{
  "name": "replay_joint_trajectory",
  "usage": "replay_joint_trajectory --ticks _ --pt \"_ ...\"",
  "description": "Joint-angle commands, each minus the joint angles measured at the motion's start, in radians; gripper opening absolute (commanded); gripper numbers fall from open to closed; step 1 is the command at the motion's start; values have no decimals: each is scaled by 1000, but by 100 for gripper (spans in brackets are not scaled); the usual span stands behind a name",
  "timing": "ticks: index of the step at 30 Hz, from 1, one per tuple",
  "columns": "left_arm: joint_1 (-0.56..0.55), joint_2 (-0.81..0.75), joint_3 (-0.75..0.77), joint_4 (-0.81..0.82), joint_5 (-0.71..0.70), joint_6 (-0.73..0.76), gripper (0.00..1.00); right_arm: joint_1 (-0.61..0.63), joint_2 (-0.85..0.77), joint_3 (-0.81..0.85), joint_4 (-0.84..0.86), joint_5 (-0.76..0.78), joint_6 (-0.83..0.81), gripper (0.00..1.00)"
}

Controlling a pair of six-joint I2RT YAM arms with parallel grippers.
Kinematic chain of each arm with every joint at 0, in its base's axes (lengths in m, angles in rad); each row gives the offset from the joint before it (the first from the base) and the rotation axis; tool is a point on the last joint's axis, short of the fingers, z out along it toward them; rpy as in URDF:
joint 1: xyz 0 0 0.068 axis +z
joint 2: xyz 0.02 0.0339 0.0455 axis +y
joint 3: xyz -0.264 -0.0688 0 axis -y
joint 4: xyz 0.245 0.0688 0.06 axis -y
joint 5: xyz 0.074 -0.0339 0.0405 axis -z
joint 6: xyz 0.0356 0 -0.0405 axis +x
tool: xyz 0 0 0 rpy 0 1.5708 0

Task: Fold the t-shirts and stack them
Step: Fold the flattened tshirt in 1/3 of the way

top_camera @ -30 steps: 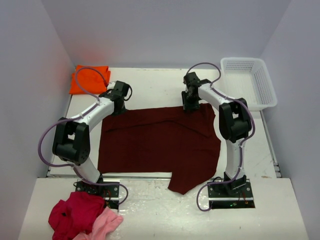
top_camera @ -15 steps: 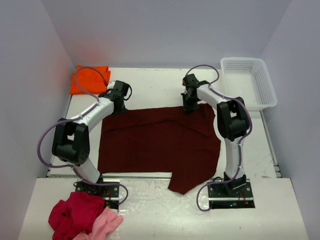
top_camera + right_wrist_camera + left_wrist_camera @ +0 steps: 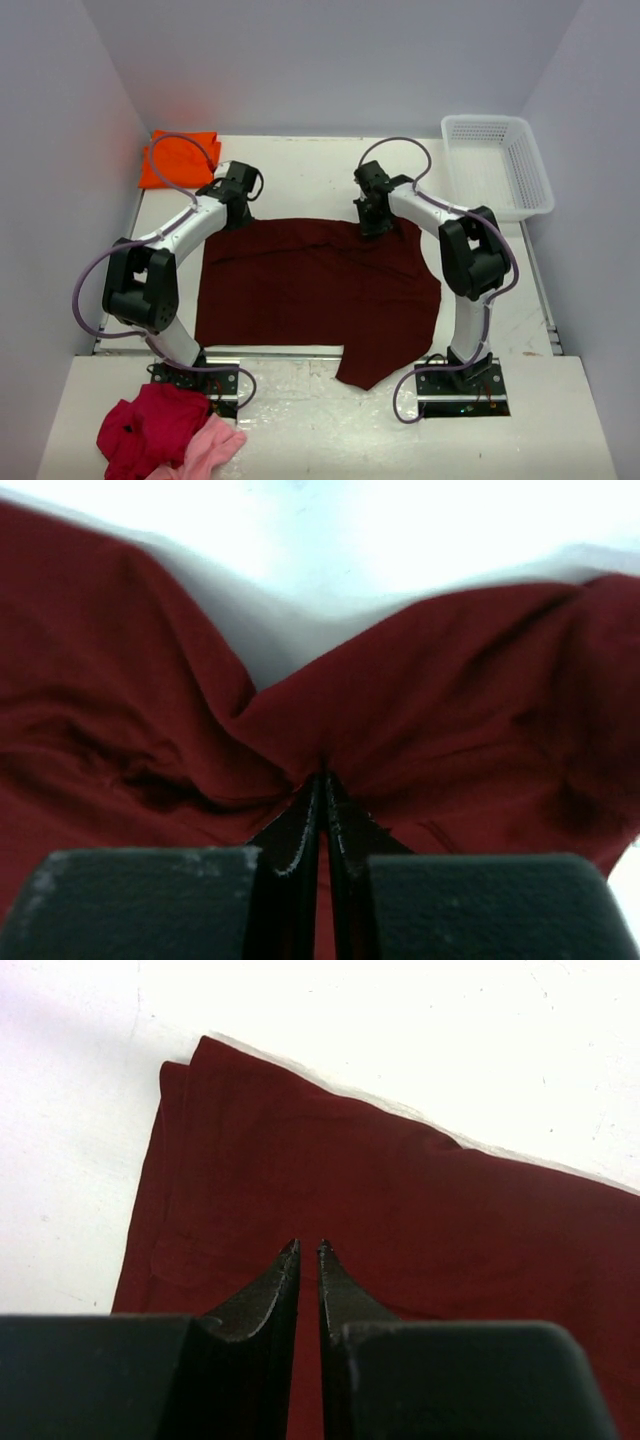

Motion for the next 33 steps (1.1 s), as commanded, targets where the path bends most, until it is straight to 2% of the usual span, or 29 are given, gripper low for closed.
replay_joint_trajectory --ticks 1,2,5,9,12,22,32,33 --pt "-9 -55 -17 28 2 6 13 26 -98 -21 10 47 26 9" --pt "-9 -57 -17 27 2 8 13 26 -98 -19 8 50 22 16" --pt "-11 -60 -22 27 5 9 13 23 -79 5 -4 79 8 19" --pt "-11 -60 -23 30 -2 11 14 14 -52 41 -13 78 5 14" --pt "-11 -53 -16 27 -4 15 14 11 -44 51 -15 79 3 0" --pt "-11 -44 -20 31 -6 14 14 21 -142 -74 20 74 32 0" --pt "-11 -32 -10 36 -1 14 14 132 -308 -252 49 65 81 0" --pt "-11 -30 -10 36 1 14 14 141 -314 -266 49 65 85 5"
